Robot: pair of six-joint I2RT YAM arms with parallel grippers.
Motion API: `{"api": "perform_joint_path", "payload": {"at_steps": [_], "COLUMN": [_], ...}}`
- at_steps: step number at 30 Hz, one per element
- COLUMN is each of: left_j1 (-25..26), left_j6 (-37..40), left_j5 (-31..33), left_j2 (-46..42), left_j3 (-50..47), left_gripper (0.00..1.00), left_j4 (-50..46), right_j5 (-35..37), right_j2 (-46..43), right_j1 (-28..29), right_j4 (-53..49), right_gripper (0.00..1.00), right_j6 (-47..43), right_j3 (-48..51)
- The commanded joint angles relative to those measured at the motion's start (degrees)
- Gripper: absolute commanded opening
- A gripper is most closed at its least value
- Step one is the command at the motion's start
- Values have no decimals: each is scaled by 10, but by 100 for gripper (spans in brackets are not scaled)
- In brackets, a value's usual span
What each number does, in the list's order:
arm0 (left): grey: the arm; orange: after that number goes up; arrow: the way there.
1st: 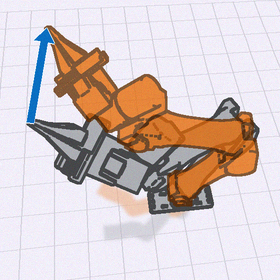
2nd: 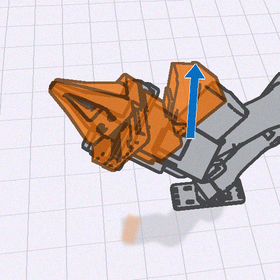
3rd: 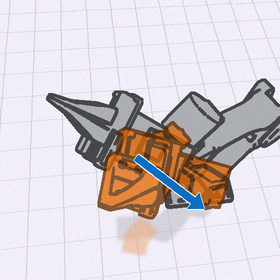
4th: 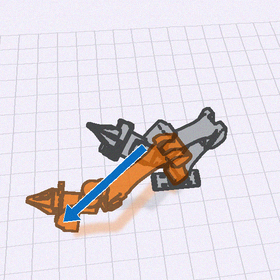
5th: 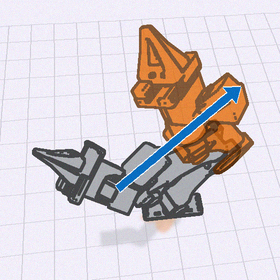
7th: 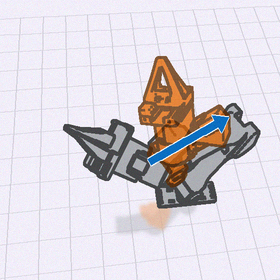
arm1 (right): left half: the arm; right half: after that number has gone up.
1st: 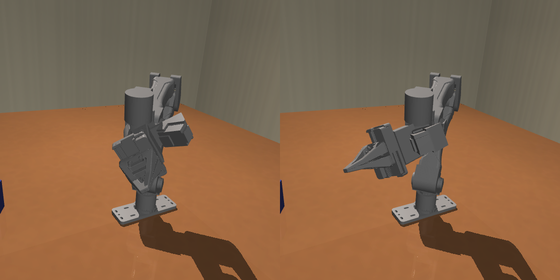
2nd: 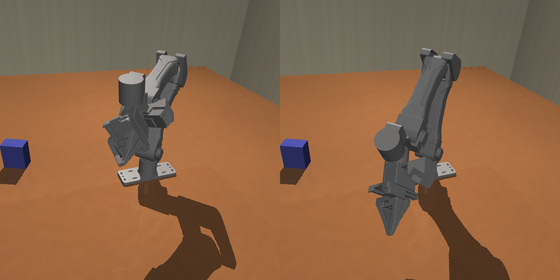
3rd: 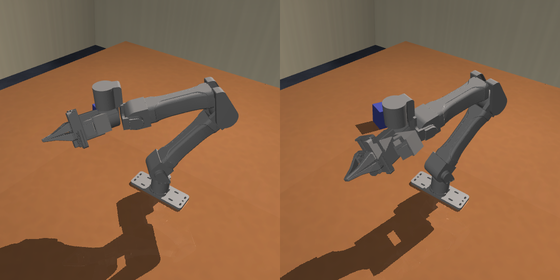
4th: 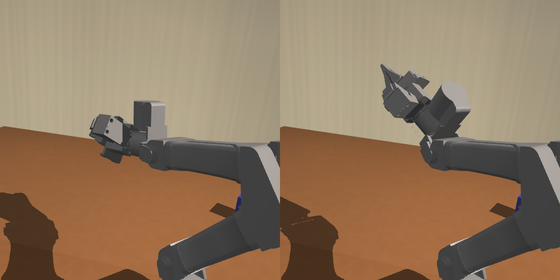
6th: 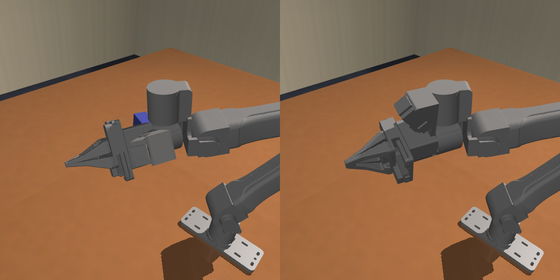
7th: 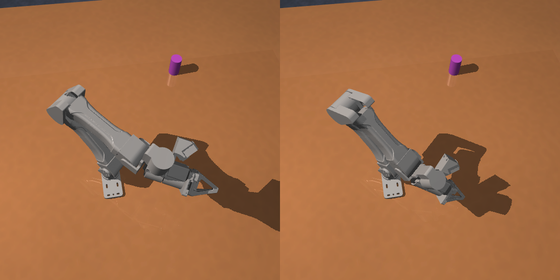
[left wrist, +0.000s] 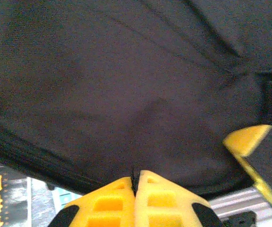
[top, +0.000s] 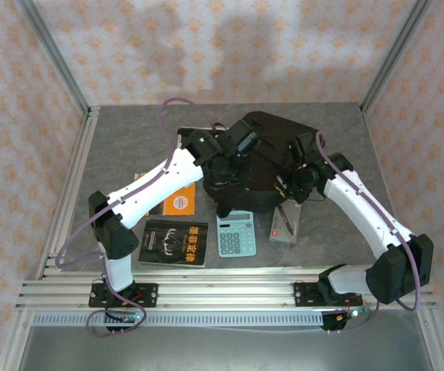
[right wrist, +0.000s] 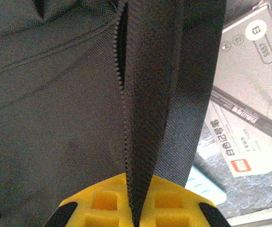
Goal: Pack the student bag
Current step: Unzip the student bag at the top-right of the table.
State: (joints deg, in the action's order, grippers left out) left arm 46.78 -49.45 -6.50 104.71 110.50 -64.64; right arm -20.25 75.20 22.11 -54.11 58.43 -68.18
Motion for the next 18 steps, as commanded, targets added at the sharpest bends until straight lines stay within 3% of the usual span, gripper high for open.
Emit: {"api": "perform_joint_path", "payload": {"at_steps": [1, 11, 18], "left_j1": [-27, -112, -149], "left_j6": [6, 29, 62], "left_j5": [42, 52, 52], "left_j2": [-53, -118, -103], "left_j3": [-51, -174, -171], "left_gripper": [0, 0, 0], "left_j4": [14, 68, 89], "right_j5": [41, 59, 24], "right_j2": [-5, -10, -22], "right_j1": [1, -9, -38], "right_j4": [-46, -72, -46], "right_gripper": [0, 0, 0], "right_j6": [-36, -93, -182], "right_j3": [-15, -21, -33]}}
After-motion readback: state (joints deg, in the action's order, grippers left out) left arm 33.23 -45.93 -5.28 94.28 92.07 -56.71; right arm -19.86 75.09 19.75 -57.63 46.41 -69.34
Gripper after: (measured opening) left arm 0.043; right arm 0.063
